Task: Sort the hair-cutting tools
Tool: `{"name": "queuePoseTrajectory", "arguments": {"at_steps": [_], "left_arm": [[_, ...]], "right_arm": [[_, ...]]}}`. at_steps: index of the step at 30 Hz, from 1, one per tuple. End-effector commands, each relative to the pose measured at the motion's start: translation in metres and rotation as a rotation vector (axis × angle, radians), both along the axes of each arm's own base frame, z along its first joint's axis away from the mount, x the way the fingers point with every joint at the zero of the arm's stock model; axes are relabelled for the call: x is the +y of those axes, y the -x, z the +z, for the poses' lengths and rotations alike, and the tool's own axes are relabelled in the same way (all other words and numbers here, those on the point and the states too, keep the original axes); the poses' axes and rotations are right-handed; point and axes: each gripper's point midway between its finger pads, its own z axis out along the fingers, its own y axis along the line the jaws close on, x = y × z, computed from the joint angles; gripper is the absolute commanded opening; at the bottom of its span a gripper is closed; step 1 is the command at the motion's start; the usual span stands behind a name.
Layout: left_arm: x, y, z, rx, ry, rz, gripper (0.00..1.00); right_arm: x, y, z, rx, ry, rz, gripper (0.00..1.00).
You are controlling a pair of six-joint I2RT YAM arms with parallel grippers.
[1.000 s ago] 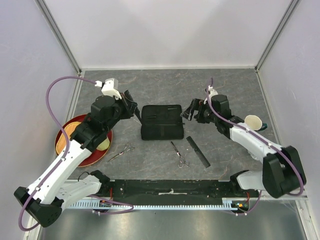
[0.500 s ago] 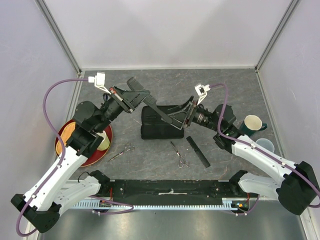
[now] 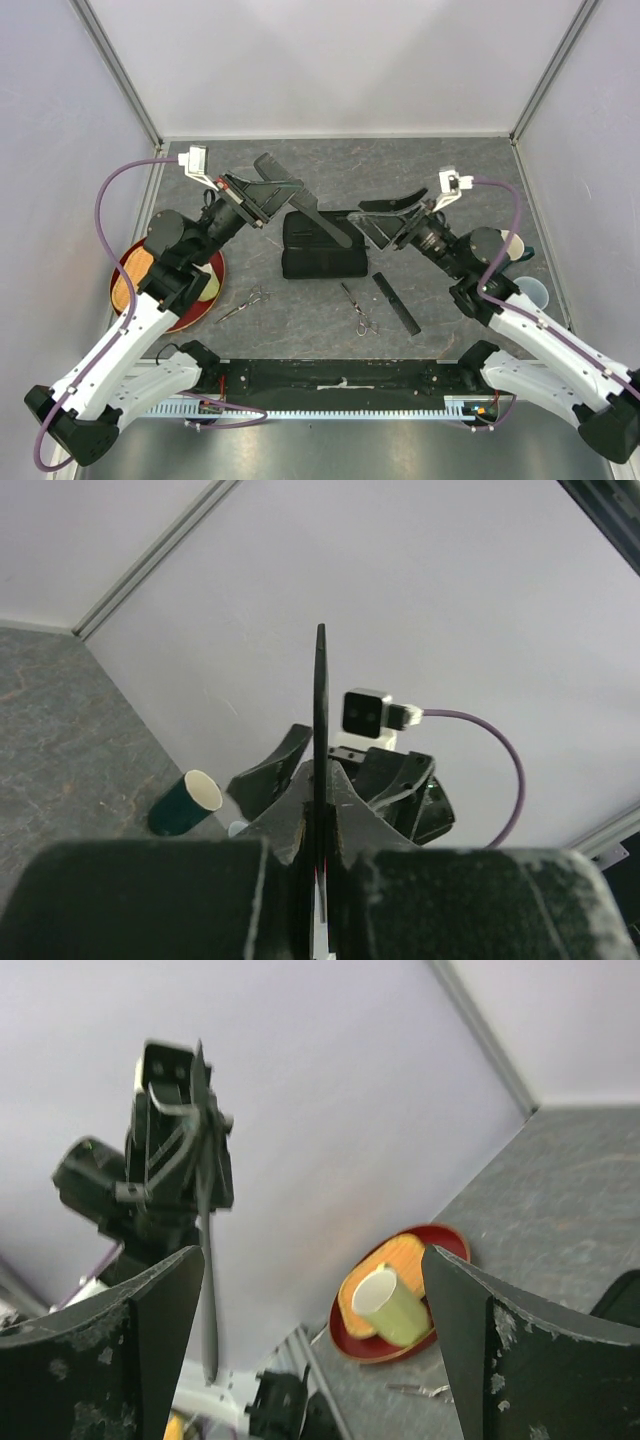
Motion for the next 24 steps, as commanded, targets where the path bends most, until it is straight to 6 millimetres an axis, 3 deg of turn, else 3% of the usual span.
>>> {"name": "queuePoseTrajectory", "arguments": {"at_steps": [1,4,8,11,14,20,24], "left_arm": [[-0.002,0.003,-0.005,0.005,0.012,-0.018,0.02],[-0.007,0.000,-0.007,0.002,0.005,-0.033,0.02],[-0.013,-0.003,-0.006,0.000,0.008,-0.055,0.02],[-0.015,-0.003,-0.005,-0.005,0.013,-0.062,0.02],[-0.016,-0.006,-0.006,-0.002,0.013,-0.055,0.02],[-0.009,-0.008,-0.007,-0.016,0.027,-0.013,0.02],[-0.001,-0.007,-0.003,-0.037,0.073,0.020,0.02]], "right_arm": [[-0.026,-0.020,0.016,-0.008,-0.001,-0.200,0.96],[-0.018,-0.019,0.013,0.007,0.032,-0.161,0.96],[0.012,-0.001,0.010,-0.021,0.038,0.041,0.96],[0.023,0.013,0.007,-0.024,0.005,0.156,0.94],[0.024,0.019,0.010,-0.031,-0.043,0.192,0.89],[0.019,0.020,0.013,-0.019,-0.103,0.188,0.64],[0.018,0.026,0.018,-0.023,-0.150,0.219,0.59]]}}
